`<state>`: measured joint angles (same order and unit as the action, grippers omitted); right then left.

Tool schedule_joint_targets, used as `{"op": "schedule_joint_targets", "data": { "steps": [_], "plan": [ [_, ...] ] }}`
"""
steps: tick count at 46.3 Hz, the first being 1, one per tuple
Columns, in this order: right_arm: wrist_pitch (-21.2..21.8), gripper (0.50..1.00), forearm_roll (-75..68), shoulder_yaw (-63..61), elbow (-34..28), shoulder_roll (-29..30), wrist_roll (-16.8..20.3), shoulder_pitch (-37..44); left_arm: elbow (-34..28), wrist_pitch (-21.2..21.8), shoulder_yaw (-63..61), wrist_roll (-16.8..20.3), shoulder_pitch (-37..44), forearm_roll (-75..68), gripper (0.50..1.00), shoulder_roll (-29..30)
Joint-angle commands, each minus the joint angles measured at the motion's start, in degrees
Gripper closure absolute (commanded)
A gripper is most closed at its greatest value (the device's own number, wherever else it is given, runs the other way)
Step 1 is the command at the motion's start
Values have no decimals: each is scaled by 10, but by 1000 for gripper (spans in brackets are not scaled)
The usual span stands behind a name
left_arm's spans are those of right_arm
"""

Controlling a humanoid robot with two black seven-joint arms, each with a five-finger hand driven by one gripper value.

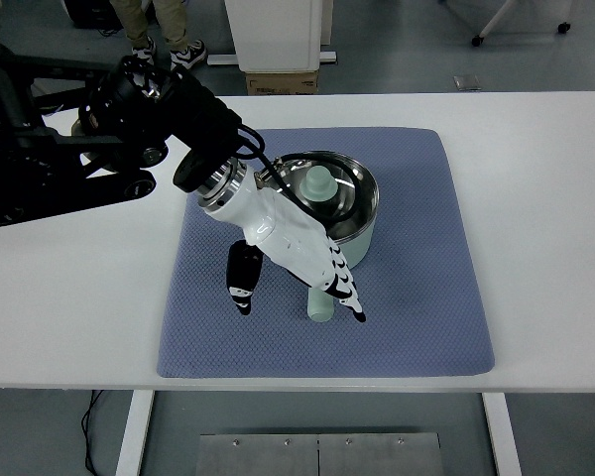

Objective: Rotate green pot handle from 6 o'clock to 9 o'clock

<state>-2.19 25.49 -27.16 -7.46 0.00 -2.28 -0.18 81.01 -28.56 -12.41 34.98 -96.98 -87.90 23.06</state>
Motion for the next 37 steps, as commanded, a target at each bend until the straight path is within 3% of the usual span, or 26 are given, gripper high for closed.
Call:
{"op": "schedule_joint_targets", "data": {
  "steps": [1, 37],
  "plan": [
    [1, 500, 0, 0, 0, 0, 0, 0, -5, 0, -3, 0, 1, -1, 500, -10],
    [1, 500, 0, 0, 0, 0, 0, 0, -9, 3, -36, 0, -10, -82, 500, -64]
  ]
}}
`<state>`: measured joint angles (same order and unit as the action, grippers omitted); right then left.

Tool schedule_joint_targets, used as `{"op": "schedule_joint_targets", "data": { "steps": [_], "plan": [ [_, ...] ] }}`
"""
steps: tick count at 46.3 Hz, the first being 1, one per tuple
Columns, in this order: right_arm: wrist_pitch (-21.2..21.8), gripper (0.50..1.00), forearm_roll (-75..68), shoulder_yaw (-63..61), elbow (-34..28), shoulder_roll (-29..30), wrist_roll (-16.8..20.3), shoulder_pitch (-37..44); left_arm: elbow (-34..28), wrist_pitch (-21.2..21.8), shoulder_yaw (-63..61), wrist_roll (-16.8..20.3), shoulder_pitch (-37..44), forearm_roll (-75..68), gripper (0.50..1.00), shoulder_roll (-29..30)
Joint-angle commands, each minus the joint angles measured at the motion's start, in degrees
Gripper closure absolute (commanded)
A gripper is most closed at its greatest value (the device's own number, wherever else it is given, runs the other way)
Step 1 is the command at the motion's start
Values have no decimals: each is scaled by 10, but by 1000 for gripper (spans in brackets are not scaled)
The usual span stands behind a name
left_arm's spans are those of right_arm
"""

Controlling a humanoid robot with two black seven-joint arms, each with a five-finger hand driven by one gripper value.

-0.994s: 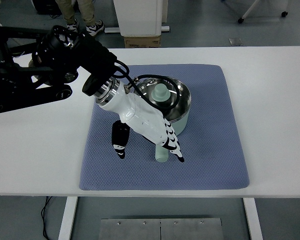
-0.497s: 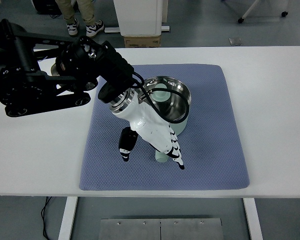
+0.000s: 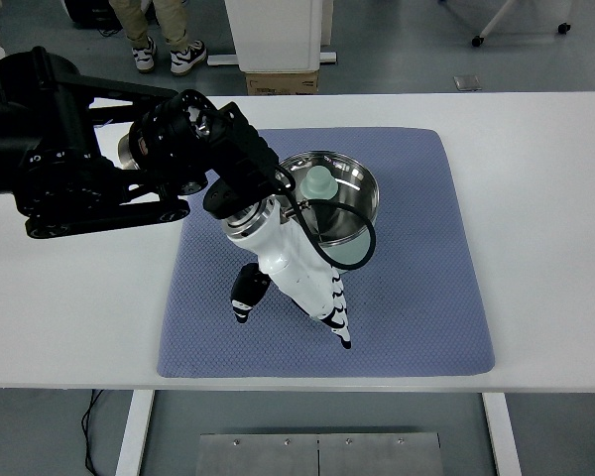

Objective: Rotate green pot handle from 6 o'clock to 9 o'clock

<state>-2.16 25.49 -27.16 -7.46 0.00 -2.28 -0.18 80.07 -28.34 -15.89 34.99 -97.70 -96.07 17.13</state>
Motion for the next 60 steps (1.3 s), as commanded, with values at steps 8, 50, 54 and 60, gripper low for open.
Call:
{"op": "schedule_joint_targets", "data": {
  "steps": [8, 50, 54, 60],
  "plan": [
    [1, 500, 0, 0, 0, 0, 0, 0, 0, 1, -12, 0, -7, -1, 500, -11],
    [0, 500, 0, 0, 1, 0, 0, 0, 1, 22, -72, 0, -43, -58, 500, -19],
    [0, 500, 0, 0, 0, 0, 0, 0, 1, 32, -84, 0, -56, -58, 500, -18],
    [1, 500, 0, 0, 0, 0, 0, 0, 4, 49, -108, 0, -72, -57, 500, -18]
  ]
}}
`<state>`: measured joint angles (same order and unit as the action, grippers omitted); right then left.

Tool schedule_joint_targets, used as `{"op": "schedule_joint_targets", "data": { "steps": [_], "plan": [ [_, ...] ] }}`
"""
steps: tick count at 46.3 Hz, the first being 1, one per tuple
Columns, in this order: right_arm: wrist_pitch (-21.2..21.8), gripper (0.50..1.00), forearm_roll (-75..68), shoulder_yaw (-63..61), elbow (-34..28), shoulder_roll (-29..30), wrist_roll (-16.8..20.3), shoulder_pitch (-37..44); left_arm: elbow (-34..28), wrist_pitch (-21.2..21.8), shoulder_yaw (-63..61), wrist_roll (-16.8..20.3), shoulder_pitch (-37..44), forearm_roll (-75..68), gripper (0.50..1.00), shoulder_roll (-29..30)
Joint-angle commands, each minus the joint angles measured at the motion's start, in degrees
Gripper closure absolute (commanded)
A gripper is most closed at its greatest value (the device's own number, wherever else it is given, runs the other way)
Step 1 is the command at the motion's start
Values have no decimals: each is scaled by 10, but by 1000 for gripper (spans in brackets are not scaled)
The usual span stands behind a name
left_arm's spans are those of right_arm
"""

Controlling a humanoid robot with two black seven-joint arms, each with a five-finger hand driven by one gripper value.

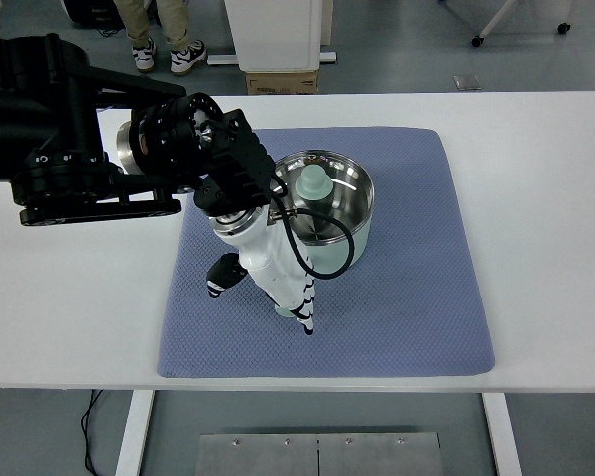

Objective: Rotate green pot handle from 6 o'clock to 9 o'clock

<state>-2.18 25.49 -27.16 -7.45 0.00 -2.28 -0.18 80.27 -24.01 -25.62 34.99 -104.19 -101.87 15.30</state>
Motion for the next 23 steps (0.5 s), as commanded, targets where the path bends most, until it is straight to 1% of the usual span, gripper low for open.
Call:
{"op": "schedule_joint_targets", "data": {
  "steps": [1, 23],
  "plan": [
    [1, 500, 0, 0, 0, 0, 0, 0, 2, 6, -14, 0, -8, 0, 500, 0],
    [1, 500, 0, 0, 0, 0, 0, 0, 23, 9, -58, 0, -29, 0, 500, 0]
  ]
}}
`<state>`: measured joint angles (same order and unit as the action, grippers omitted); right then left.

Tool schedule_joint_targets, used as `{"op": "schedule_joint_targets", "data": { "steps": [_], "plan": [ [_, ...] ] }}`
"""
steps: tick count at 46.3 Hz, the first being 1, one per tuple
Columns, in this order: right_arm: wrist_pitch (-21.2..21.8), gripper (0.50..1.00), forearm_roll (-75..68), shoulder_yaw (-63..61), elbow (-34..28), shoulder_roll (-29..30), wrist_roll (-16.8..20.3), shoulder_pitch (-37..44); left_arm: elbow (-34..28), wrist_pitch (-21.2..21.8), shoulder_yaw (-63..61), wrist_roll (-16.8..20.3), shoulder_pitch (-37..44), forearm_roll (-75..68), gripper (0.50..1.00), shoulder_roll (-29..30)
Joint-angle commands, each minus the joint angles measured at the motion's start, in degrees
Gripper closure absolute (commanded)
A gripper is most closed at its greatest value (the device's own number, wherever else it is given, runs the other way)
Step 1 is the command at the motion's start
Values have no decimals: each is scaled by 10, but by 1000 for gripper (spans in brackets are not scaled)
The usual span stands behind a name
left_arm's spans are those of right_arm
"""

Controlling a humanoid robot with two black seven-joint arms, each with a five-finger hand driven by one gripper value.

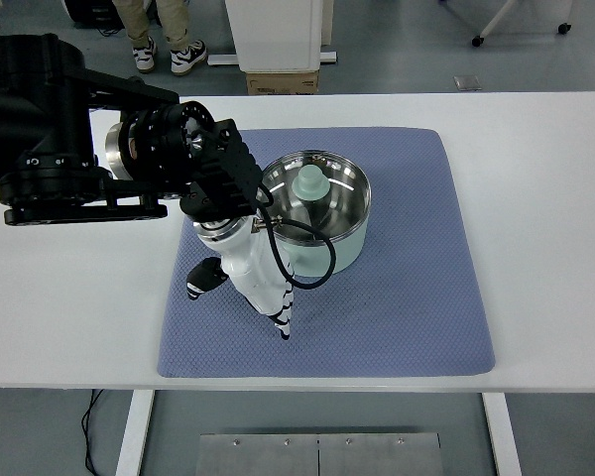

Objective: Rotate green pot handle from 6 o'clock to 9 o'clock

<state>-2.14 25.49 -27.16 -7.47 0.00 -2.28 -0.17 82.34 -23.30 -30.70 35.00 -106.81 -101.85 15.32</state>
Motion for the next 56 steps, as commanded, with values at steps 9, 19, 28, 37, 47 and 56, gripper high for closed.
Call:
{"op": "schedule_joint_targets", "data": {
  "steps": [9, 19, 28, 37, 47, 56],
  "plan": [
    [-1, 500, 0, 0, 0, 0, 0, 0, 2, 40, -55, 0, -11, -21, 500, 2],
    [-1, 500, 0, 0, 0, 0, 0, 0, -1, 47, -78, 0, -21, -26, 500, 6],
    [-1, 500, 0, 0, 0, 0, 0, 0, -5, 52, -85, 0, -30, -41, 500, 7],
    [0, 500, 0, 0, 0, 0, 0, 0, -14, 59, -94, 0, -34, -63, 500, 13],
    [-1, 500, 0, 0, 0, 0, 0, 0, -24, 67, -110, 0, -35, -74, 500, 14],
    [-1, 500, 0, 0, 0, 0, 0, 0, -53, 88, -137, 0, -36, -79, 500, 14]
  ]
}}
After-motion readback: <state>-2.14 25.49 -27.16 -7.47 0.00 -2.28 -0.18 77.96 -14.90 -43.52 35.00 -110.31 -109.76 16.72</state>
